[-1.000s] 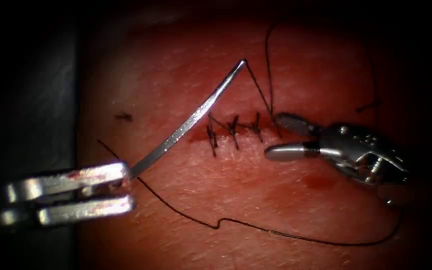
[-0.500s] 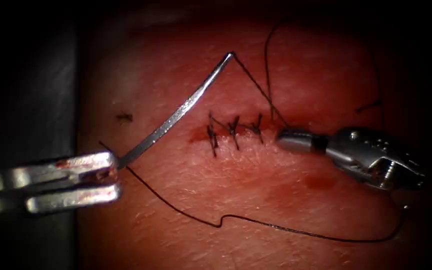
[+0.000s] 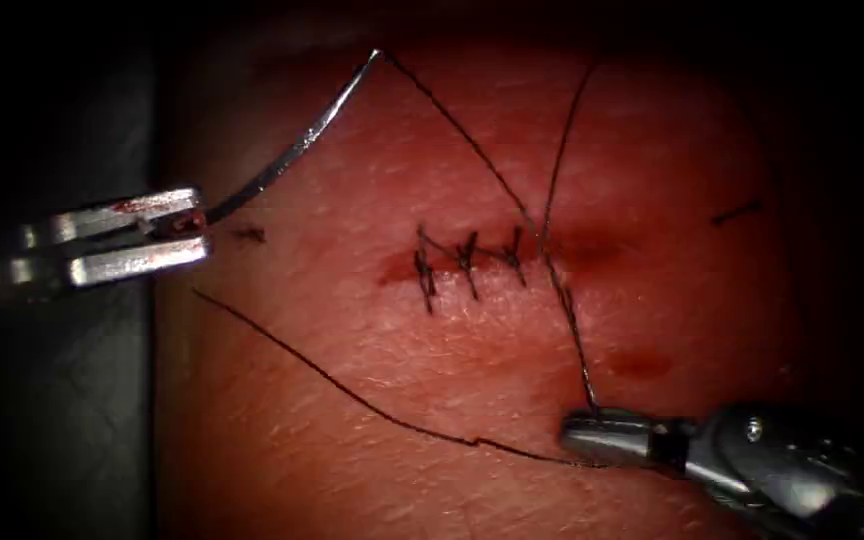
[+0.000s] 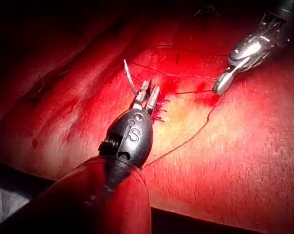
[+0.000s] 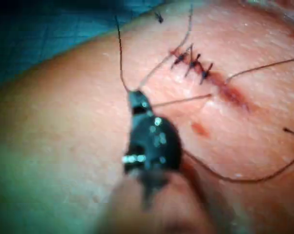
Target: Wound Closure
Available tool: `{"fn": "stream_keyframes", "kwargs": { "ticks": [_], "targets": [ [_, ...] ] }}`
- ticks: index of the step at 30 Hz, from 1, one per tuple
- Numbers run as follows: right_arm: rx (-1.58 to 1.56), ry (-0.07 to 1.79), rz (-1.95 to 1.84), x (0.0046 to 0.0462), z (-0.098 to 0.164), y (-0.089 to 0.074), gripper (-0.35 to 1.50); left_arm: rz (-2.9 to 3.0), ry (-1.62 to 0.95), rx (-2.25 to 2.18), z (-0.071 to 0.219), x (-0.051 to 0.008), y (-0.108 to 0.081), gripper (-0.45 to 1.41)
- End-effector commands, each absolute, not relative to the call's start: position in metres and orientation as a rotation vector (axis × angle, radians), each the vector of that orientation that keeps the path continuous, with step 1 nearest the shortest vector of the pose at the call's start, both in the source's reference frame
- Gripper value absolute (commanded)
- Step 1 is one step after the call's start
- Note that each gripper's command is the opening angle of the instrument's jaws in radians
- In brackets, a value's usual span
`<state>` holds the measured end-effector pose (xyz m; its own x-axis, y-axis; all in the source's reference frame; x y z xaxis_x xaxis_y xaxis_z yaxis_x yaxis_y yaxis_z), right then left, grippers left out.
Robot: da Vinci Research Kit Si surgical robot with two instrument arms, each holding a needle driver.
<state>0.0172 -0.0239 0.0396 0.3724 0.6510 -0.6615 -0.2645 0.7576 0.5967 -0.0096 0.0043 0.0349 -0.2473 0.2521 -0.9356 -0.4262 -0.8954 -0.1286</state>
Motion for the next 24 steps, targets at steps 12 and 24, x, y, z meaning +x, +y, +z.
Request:
{"fn": "stream_keyframes", "kwargs": {
  "ticks": [12, 24],
  "targets": [
    [0.329, 1.116, 0.513, 0.0196, 0.039, -0.023, 1.14, 2.193, 0.210, -1.501, 0.038, -0.0047, 0.007, -0.45],
    [0.250, 1.100, 0.468, 0.0161, 0.043, -0.022, 1.26, 2.163, 0.264, -1.447, 0.037, 0.0004, 0.008, -0.45]
  ]
}}
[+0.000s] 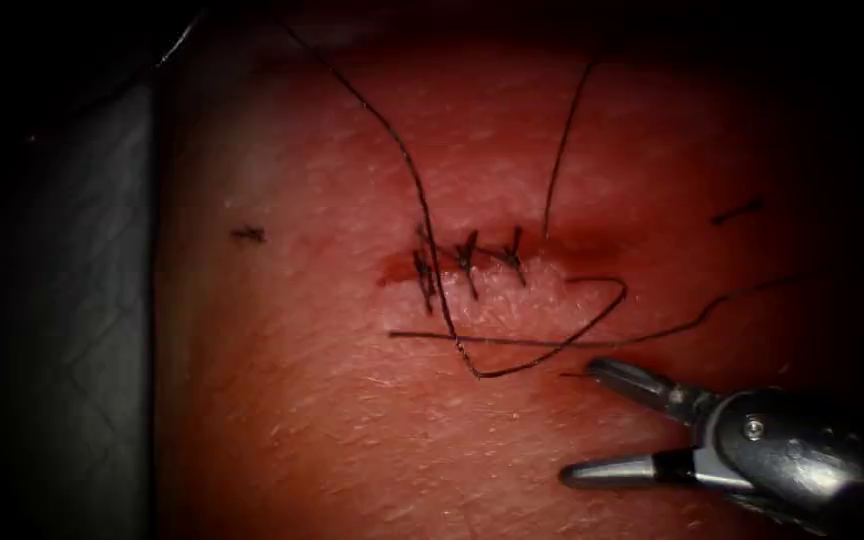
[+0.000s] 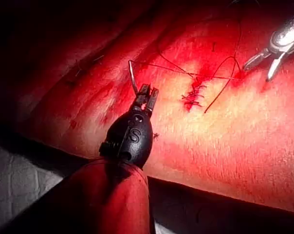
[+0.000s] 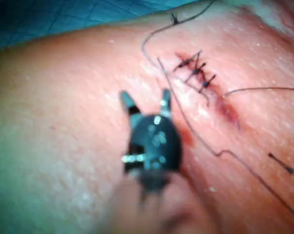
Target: Wound Closure
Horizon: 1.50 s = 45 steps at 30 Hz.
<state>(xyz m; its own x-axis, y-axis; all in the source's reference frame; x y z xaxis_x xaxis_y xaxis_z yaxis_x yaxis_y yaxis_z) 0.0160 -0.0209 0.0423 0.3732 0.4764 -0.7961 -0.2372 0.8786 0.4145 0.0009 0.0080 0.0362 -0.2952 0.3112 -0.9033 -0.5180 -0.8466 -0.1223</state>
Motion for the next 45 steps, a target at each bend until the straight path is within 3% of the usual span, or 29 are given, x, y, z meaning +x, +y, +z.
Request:
{"fn": "stream_keyframes", "kwargs": {
  "ticks": [1, 7, 16, 26, 28, 30, 31, 32, 36, 45],
  "targets": [
    [0.245, 1.105, 0.466, 0.0158, 0.0430, -0.0214, 1.26, 2.158, 0.272, -1.435, 0.0369, 0.0011, 0.0082, -0.45],
    [0.215, 1.124, 0.500, 0.0153, 0.0444, -0.0189, 1.23, 2.139, 0.311, -1.399, 0.0365, 0.0044, 0.0089, -0.45],
    [0.149, 1.101, 0.521, 0.0179, 0.0494, -0.0158, 1.26, 2.139, 0.324, -1.386, 0.0370, 0.0036, 0.0088, -0.45],
    [0.126, 1.093, 0.526, 0.0182, 0.0514, -0.0152, 1.16, 2.140, 0.325, -1.385, 0.0371, 0.0039, 0.0088, -0.45],
    [0.125, 1.094, 0.525, 0.0184, 0.0514, -0.0153, 1.04, 2.140, 0.325, -1.384, 0.0371, 0.0038, 0.0088, -0.45],
    [0.118, 1.094, 0.519, 0.0185, 0.0516, -0.0156, 0.74, 2.140, 0.326, -1.384, 0.0371, 0.0038, 0.0088, -0.45],
    [0.117, 1.095, 0.517, 0.0185, 0.0516, -0.0158, 0.34, 2.140, 0.326, -1.383, 0.0371, 0.0038, 0.0088, -0.45],
    [0.121, 1.089, 0.510, 0.0183, 0.0517, -0.0161, -0.32, 2.140, 0.326, -1.383, 0.0371, 0.0038, 0.0088, -0.45],
    [0.153, 1.020, 0.544, 0.0179, 0.0503, -0.0177, -0.35, 2.140, 0.328, -1.381, 0.0372, 0.0036, 0.0088, -0.45],
    [0.205, 1.048, 0.500, 0.0199, 0.0418, -0.0247, -0.35, 2.143, 0.343, -1.382, 0.0393, 0.0015, 0.0086, -0.45]
  ]
}}
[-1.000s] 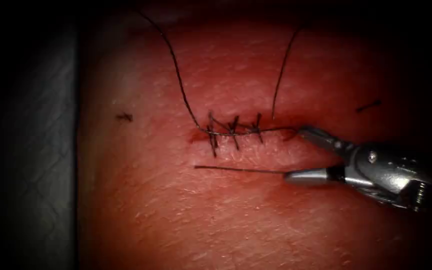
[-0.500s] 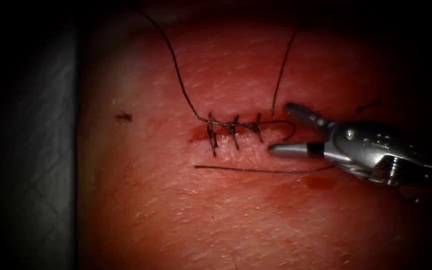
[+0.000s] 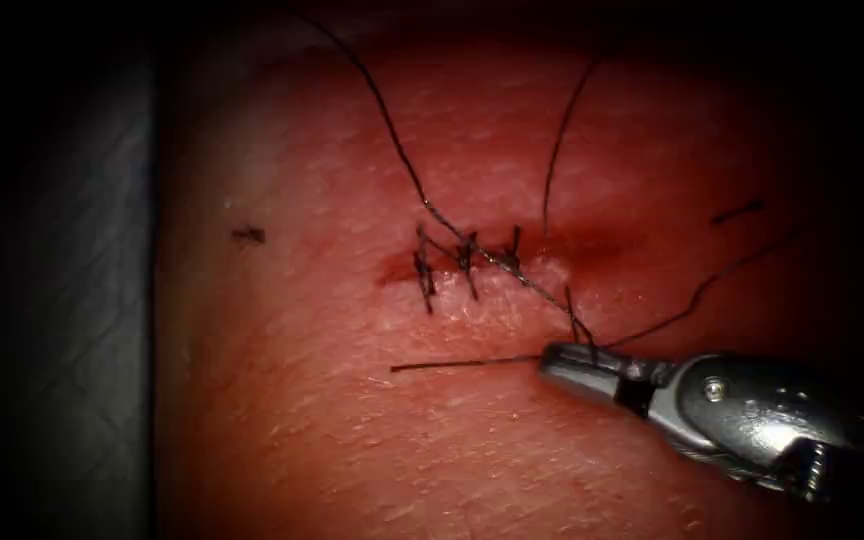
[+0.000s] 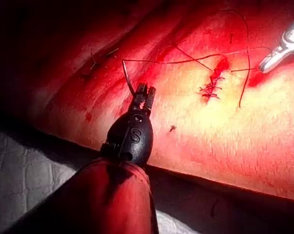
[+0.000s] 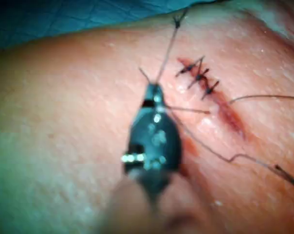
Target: Wound Closure
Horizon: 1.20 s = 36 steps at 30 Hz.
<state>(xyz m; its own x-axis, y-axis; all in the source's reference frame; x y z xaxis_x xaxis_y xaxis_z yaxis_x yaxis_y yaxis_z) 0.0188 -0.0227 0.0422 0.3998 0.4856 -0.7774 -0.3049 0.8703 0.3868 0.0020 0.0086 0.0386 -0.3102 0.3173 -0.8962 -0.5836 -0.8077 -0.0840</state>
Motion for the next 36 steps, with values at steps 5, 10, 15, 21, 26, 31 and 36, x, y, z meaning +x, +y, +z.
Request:
{"fn": "stream_keyframes", "kwargs": {
  "ticks": [5, 10, 15, 21, 26, 31, 36],
  "targets": [
    [0.225, 1.046, 0.474, 0.0213, 0.039, -0.027, -0.35, 2.156, 0.335, -1.386, 0.040, 0.0005, 0.008, -0.45],
    [0.276, 1.048, 0.443, 0.0232, 0.036, -0.031, -0.35, 2.159, 0.332, -1.390, 0.040, -0.0001, 0.008, -0.45],
    [0.238, 1.066, 0.433, 0.0248, 0.033, -0.031, 0.05, 2.160, 0.332, -1.390, 0.040, -0.0001, 0.008, -0.45],
    [0.121, 1.113, 0.375, 0.0230, 0.036, -0.028, 1.31, 2.162, 0.330, -1.395, 0.041, -0.0002, 0.008, -0.45],
    [0.049, 1.105, 0.313, 0.0199, 0.040, -0.025, 1.35, 2.164, 0.324, -1.396, 0.043, -0.0011, 0.008, -0.45],
    [-0.018, 1.094, 0.242, 0.0170, 0.043, -0.022, 1.31, 2.173, 0.312, -1.393, 0.045, -0.0016, 0.009, -0.45],
    [-0.064, 1.080, 0.193, 0.0166, 0.045, -0.020, 1.31, 2.178, 0.309, -1.396, 0.045, -0.0012, 0.009, -0.45]
  ]
}}
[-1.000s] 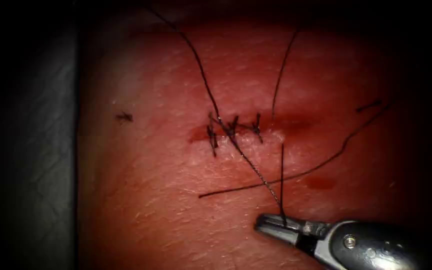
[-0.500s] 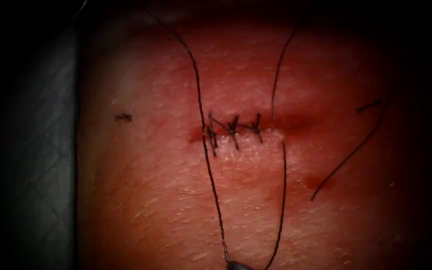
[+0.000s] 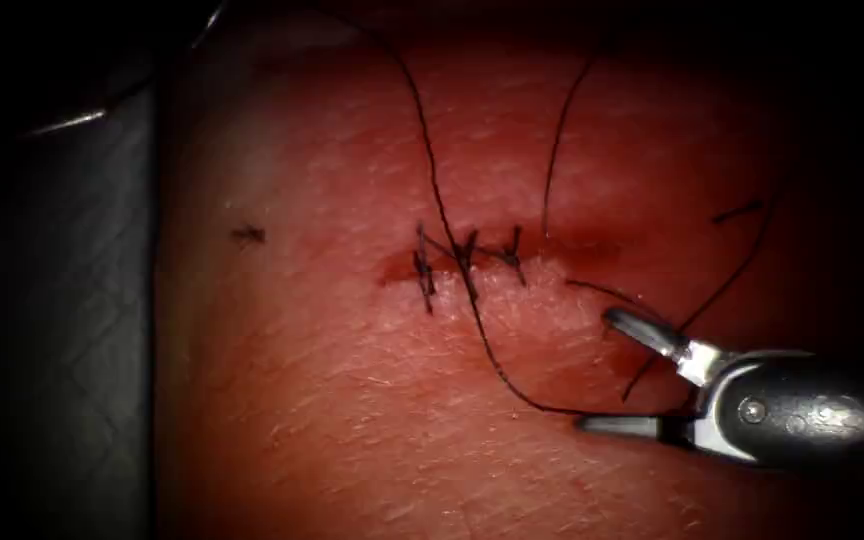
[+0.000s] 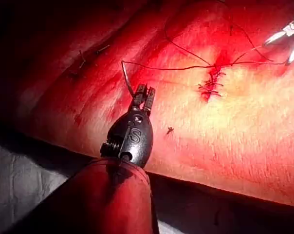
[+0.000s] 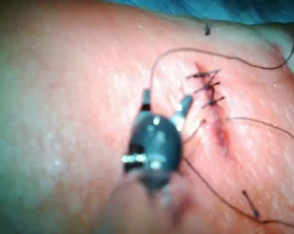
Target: Wound Closure
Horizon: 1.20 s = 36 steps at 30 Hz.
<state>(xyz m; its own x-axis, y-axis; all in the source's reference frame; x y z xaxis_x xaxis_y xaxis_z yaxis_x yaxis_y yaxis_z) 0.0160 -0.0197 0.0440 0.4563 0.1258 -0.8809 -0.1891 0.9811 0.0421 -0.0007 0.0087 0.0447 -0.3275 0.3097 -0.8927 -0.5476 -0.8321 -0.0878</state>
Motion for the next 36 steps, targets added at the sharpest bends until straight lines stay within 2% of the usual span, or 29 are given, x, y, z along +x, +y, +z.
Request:
{"fn": "stream_keyframes", "kwargs": {
  "ticks": [1, 3, 7, 10, 20, 31, 33, 34, 35, 36],
  "targets": [
    [-0.071, 1.080, 0.181, 0.0164, 0.0459, -0.0196, 1.31, 2.180, 0.308, -1.391, 0.0455, -0.0006, 0.0090, -0.45],
    [-0.069, 1.079, 0.178, 0.0161, 0.0462, -0.0194, 1.33, 2.186, 0.305, -1.374, 0.0455, 0.0004, 0.0094, -0.45],
    [0.003, 1.155, 0.116, 0.0149, 0.0446, -0.0208, 1.40, 2.139, 0.364, -1.303, 0.0463, 0.0068, 0.0116, -0.45],
    [0.014, 1.171, 0.105, 0.0147, 0.0435, -0.0212, 1.41, 2.131, 0.381, -1.286, 0.0468, 0.0086, 0.0120, -0.45],
    [-0.003, 1.214, 0.125, 0.0147, 0.0448, -0.0199, 1.45, 2.123, 0.407, -1.258, 0.0474, 0.0089, 0.0124, -0.45],
    [-0.040, 1.184, 0.120, 0.0184, 0.0526, -0.0185, 1.36, 2.121, 0.416, -1.247, 0.0472, 0.0082, 0.0120, -0.45],
    [-0.040, 1.184, 0.123, 0.0190, 0.0530, -0.0187, 1.03, 2.120, 0.416, -1.251, 0.0472, 0.0080, 0.0119, -0.45],
    [-0.040, 1.185, 0.123, 0.0189, 0.0529, -0.0187, 0.72, 2.120, 0.417, -1.250, 0.0472, 0.0079, 0.0119, -0.45],
    [-0.027, 1.186, 0.136, 0.0187, 0.0529, -0.0188, 0.27, 2.120, 0.417, -1.253, 0.0471, 0.0078, 0.0118, -0.45],
    [-0.041, 1.156, 0.162, 0.0180, 0.0523, -0.0190, -0.35, 2.119, 0.417, -1.254, 0.0471, 0.0077, 0.0118, -0.45]
  ]
}}
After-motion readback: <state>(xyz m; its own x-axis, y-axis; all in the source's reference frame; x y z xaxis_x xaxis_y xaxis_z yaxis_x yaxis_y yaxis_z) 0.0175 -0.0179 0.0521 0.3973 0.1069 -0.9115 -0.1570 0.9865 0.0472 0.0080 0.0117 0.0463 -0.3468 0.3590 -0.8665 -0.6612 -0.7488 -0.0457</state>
